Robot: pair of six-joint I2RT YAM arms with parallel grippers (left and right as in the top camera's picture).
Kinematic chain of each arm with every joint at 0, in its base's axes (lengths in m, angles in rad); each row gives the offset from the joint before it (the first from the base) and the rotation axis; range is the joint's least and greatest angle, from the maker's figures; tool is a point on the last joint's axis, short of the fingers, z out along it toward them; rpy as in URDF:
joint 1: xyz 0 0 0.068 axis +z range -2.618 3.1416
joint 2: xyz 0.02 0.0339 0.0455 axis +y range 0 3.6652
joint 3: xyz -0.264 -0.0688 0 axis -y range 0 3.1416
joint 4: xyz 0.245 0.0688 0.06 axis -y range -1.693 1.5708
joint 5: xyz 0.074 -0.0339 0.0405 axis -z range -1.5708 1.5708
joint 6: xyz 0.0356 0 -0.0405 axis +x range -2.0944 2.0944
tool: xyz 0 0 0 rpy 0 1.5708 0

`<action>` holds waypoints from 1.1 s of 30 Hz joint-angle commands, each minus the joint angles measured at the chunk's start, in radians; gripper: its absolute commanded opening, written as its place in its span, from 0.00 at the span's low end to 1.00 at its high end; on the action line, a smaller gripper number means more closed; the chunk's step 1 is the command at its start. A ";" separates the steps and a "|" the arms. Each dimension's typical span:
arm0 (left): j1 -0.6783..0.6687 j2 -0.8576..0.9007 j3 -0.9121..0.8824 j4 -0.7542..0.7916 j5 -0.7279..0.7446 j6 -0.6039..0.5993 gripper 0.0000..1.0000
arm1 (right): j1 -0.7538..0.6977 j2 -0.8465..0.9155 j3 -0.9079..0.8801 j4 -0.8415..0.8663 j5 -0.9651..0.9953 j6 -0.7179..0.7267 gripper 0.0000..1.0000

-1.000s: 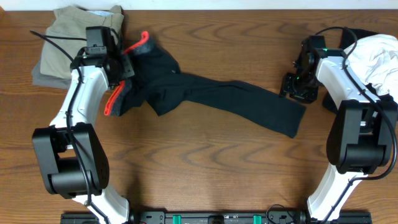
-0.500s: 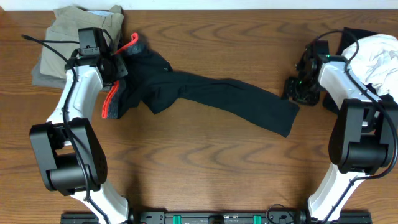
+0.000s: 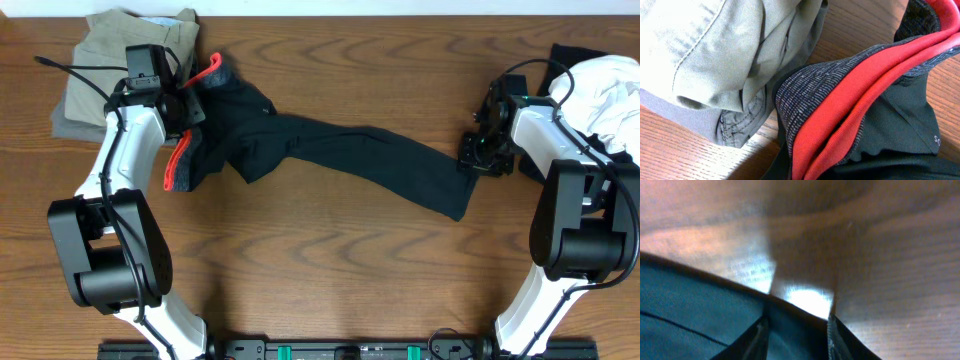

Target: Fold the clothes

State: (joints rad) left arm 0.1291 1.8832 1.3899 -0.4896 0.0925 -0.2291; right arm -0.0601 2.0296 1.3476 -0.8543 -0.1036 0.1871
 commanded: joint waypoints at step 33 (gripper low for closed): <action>0.005 0.008 0.010 0.006 -0.027 -0.005 0.06 | 0.025 -0.320 0.337 -0.520 -0.245 -0.265 0.01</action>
State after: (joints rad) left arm 0.1291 1.8832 1.3899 -0.4889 0.0891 -0.2325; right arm -0.0582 1.7454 1.6726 -1.3437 -0.2371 0.0135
